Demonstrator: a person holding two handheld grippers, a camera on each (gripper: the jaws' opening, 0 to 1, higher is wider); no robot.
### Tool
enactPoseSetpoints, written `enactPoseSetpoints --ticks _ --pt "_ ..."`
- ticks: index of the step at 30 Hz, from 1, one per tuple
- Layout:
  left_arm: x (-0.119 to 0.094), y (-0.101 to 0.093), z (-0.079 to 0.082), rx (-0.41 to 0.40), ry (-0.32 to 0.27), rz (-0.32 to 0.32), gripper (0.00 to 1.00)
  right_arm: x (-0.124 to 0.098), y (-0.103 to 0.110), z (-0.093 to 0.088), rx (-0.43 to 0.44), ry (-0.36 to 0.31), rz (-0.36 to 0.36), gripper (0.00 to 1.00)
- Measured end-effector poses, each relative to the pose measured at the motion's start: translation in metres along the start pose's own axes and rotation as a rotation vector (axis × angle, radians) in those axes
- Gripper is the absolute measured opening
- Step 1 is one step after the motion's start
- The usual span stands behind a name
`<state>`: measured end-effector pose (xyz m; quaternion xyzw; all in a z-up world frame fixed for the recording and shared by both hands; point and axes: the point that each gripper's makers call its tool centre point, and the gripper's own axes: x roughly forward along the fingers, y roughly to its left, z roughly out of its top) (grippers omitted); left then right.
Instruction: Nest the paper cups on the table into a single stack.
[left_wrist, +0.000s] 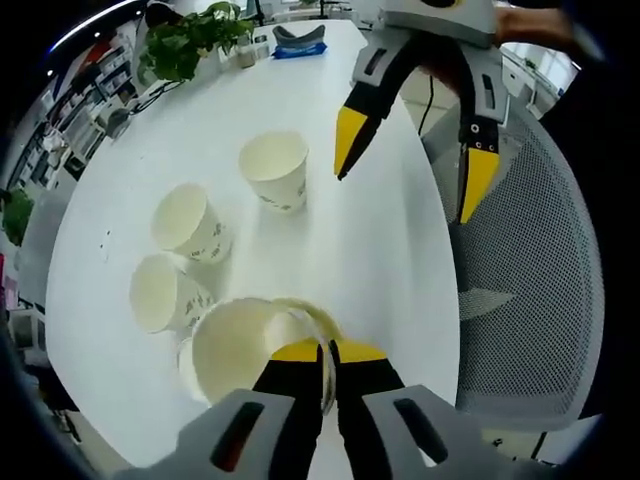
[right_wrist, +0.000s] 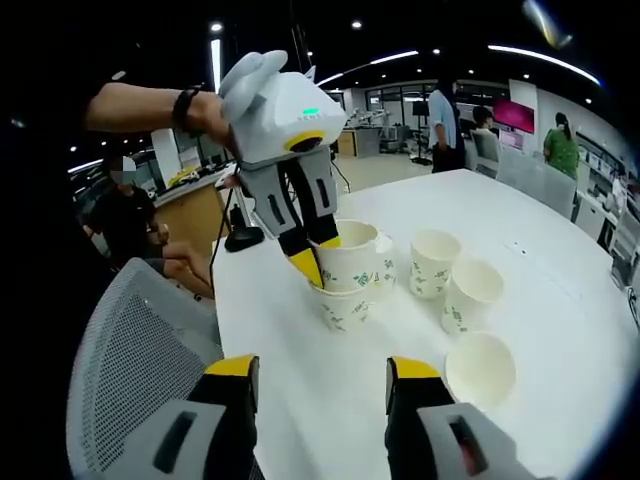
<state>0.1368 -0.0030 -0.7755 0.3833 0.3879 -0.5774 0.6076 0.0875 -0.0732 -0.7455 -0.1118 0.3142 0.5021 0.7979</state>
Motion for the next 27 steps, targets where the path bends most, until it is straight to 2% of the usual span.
enactPoseSetpoints --ticks 12,19,27 --pt "0.0012 -0.0009 -0.0023 0.009 0.009 -0.008 0.03 -0.0006 -0.0017 -0.0017 0.003 0.0 -0.001 0.5" --pt "-0.0006 -0.0004 -0.0058 0.018 0.025 -0.005 0.08 0.0007 -0.0038 -0.0014 0.002 -0.003 -0.002 0.5" --pt "-0.005 0.0057 -0.0064 0.037 0.034 0.022 0.11 0.0015 -0.0034 0.0002 0.001 -0.007 -0.004 0.5"
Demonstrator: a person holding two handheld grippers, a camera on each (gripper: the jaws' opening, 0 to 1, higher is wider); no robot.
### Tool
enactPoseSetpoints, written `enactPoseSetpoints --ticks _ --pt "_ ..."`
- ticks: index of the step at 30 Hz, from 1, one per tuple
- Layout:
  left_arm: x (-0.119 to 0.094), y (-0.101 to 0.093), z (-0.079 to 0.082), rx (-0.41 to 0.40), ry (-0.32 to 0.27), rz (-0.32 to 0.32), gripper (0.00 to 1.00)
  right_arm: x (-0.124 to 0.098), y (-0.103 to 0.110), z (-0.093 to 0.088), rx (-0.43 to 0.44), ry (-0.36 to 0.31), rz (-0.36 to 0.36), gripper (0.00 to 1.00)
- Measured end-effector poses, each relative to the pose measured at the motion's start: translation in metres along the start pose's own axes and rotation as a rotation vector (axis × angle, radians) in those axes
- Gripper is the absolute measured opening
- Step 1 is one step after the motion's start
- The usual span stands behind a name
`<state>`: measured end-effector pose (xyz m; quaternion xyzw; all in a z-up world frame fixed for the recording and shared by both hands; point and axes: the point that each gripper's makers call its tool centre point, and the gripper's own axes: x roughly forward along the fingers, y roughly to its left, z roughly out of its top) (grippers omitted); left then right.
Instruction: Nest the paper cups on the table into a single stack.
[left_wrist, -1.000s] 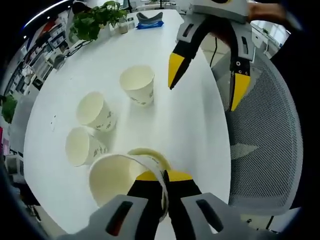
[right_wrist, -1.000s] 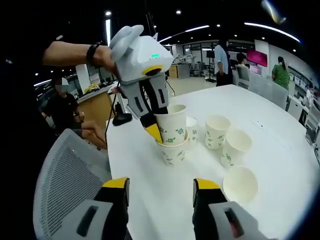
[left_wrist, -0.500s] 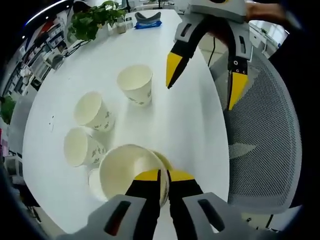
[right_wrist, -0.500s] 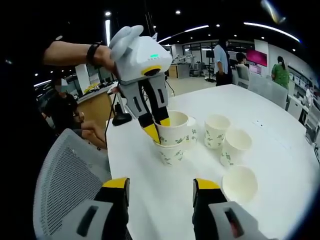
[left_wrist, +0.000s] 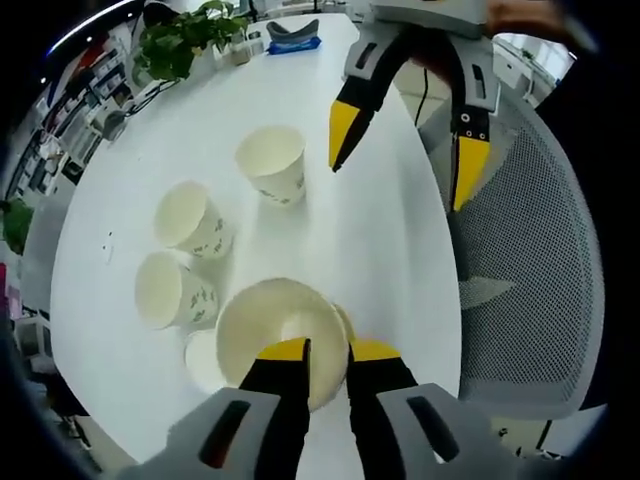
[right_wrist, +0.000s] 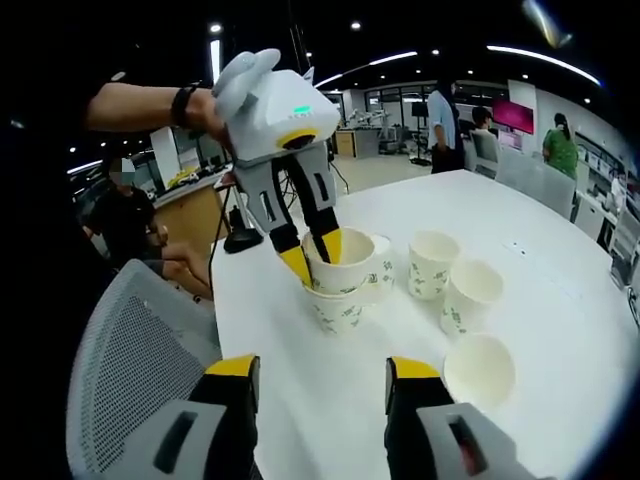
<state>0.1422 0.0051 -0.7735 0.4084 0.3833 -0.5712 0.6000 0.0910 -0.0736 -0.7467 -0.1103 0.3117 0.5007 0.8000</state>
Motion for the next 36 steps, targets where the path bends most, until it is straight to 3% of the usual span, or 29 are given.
enactPoseSetpoints --ticks 36 --pt "-0.027 -0.01 0.007 0.007 -0.044 0.021 0.19 0.001 0.005 0.005 -0.018 -0.004 0.003 0.5"
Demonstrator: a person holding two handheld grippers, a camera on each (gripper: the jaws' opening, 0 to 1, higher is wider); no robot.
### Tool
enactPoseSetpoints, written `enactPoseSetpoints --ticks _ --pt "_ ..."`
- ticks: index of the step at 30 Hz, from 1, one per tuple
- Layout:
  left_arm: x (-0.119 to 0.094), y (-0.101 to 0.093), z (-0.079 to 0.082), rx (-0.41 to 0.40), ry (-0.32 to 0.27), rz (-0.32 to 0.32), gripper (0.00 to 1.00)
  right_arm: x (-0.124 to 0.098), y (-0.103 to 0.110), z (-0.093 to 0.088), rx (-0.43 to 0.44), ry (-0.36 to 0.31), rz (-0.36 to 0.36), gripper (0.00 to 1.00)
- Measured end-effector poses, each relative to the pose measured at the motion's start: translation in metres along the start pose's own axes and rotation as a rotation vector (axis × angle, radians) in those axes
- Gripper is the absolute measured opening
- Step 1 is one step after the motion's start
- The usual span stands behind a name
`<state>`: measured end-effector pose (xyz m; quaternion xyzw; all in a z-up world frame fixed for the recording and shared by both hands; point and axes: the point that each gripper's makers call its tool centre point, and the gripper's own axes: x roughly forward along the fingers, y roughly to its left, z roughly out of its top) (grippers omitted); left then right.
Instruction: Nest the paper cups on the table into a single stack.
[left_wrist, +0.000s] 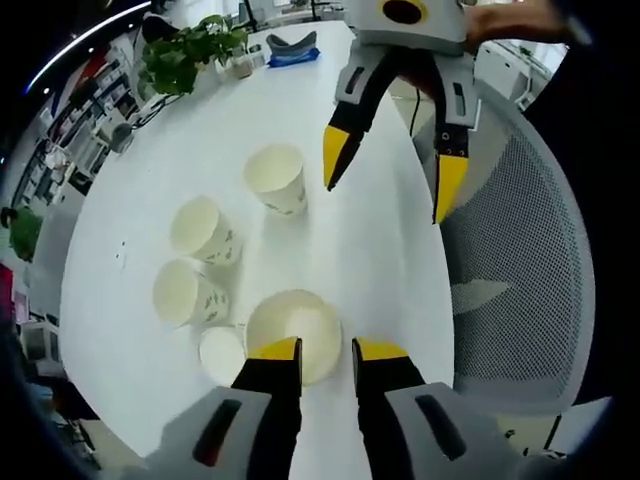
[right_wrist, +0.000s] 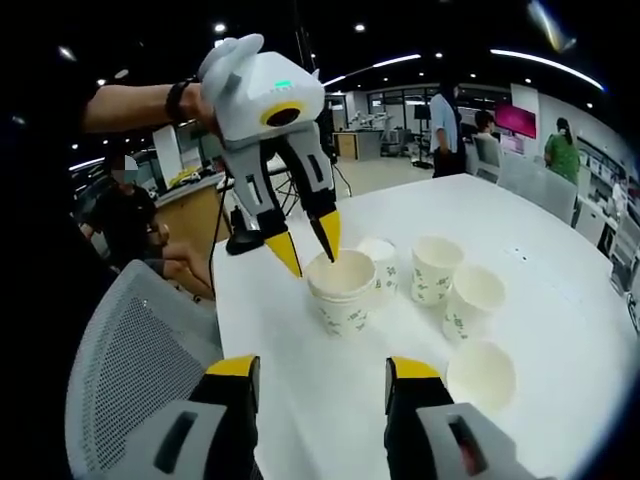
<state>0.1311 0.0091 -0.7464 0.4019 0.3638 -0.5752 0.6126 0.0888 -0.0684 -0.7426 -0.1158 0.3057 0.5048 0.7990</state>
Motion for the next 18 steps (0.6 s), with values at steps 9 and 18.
enactPoseSetpoints --ticks 9,18 --pt "-0.016 -0.002 0.007 -0.028 -0.042 0.038 0.23 0.001 0.0 0.003 0.002 -0.002 -0.004 0.5" --pt "-0.03 -0.002 0.005 -0.055 -0.074 0.072 0.29 0.003 0.002 0.005 0.002 -0.002 0.001 0.5"
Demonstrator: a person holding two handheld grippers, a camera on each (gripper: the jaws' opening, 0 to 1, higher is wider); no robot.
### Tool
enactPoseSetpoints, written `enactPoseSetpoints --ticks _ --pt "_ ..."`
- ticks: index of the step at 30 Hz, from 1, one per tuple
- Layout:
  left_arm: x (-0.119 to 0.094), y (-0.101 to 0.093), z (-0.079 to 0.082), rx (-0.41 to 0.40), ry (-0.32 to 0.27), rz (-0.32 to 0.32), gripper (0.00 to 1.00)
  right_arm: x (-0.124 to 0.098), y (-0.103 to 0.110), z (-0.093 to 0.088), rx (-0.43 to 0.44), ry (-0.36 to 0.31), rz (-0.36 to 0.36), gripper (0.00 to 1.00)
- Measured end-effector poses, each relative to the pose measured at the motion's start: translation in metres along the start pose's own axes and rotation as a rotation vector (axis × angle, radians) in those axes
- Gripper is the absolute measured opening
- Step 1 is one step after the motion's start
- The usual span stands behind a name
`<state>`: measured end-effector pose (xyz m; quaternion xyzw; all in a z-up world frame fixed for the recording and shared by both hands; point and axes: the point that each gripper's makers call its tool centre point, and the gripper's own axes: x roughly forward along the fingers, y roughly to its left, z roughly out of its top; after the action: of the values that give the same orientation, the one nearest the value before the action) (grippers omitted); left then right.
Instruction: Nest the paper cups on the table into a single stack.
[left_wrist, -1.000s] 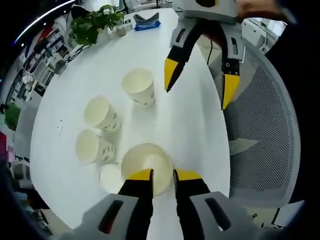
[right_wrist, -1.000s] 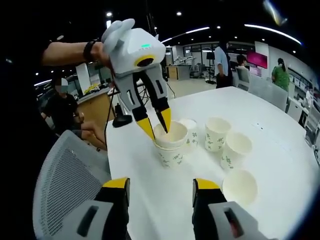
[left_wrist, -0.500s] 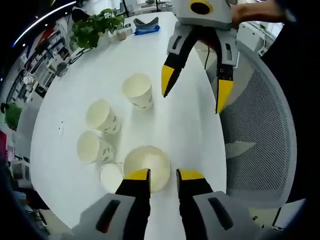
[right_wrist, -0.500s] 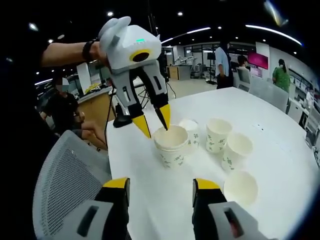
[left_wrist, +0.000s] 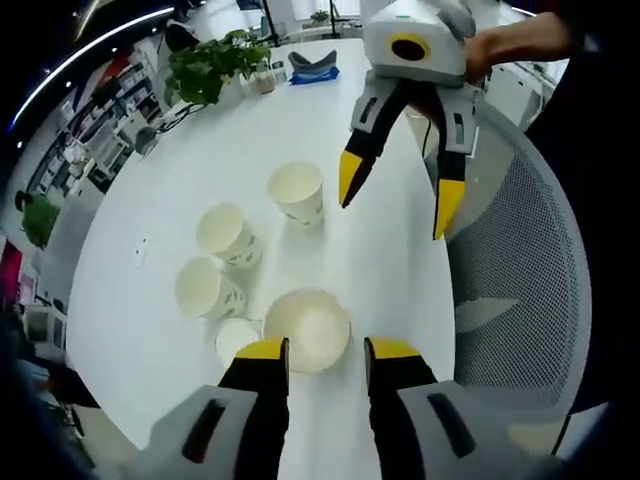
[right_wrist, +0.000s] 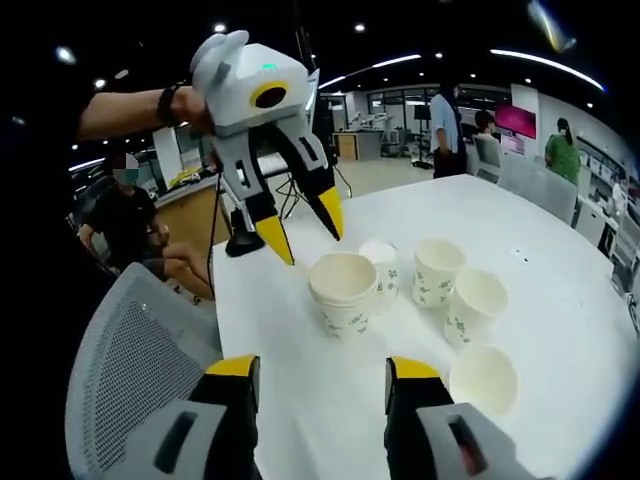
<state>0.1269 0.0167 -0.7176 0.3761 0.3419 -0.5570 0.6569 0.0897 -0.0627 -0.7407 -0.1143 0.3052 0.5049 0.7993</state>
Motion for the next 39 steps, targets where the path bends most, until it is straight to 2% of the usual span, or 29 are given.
enactPoseSetpoints --ticks 14,24,28,39 --pt "-0.005 -0.001 -0.015 -0.092 -0.05 0.041 0.39 0.0 -0.002 -0.001 0.005 0.006 -0.002 0.5" --pt "-0.006 -0.005 -0.03 -0.199 -0.092 0.073 0.48 0.003 -0.011 -0.006 0.003 0.01 -0.001 0.5" --pt "-0.004 -0.003 -0.038 -0.227 -0.098 0.084 0.49 0.002 -0.012 -0.008 0.001 0.015 -0.001 0.5" --pt "-0.005 -0.004 -0.043 -0.252 -0.121 0.095 0.5 -0.003 -0.01 -0.006 0.004 0.018 -0.012 0.5"
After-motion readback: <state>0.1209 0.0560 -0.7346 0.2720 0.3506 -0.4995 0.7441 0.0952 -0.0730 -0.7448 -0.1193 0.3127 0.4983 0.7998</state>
